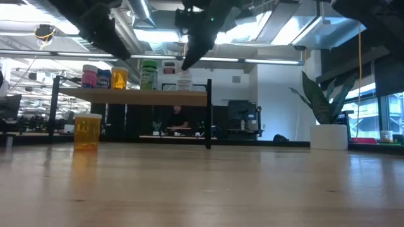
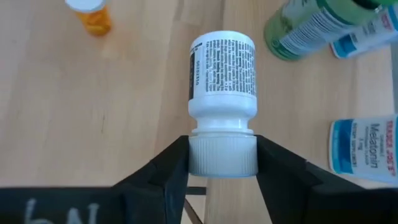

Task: Pick and place medicine bottles onto shelf by color
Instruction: Remove the white and black pill bottle from the shelf

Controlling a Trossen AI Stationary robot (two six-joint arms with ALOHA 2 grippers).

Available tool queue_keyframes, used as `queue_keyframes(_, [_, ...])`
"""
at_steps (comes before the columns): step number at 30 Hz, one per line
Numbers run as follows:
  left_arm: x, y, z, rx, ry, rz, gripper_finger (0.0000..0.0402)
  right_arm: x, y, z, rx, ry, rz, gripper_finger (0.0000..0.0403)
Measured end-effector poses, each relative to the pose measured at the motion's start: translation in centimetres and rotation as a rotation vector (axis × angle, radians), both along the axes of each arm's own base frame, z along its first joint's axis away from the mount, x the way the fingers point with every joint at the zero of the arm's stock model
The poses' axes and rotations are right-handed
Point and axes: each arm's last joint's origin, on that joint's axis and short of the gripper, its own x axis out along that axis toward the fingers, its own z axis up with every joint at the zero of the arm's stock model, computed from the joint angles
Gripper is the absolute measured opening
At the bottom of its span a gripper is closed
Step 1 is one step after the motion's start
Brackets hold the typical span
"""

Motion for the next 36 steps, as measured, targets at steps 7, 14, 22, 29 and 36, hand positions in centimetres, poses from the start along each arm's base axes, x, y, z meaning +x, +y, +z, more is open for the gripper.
queue_keyframes(7, [0.7,-0.1,0.8,0.178,0.048,-0.138,0.0257,0.7,2.7,0.1,-0.096,0.003,0.001,0.0164])
queue_keyframes(14, [1.8,-0.3,1.7,0.308,0.021,-0.216,0.0257,1.1,4.3,0.2,-0.089,-0.015,0.016,0.0165])
queue_keyframes(22, [2.4,0.2,1.9,0.332,0.0,-0.219,0.0257,1.1,4.7,0.2,-0.096,-0.01,0.016,0.0166])
queue_keyframes(29, [2.4,0.3,1.8,0.328,0.001,-0.209,0.0257,-0.1,4.6,-0.5,-0.098,0.118,-0.143,0.0167])
queue_keyframes(36, [2.3,0.3,1.7,0.33,0.021,-0.211,0.0257,-1.5,5.7,-1.2,0.045,0.255,-0.221,0.0167])
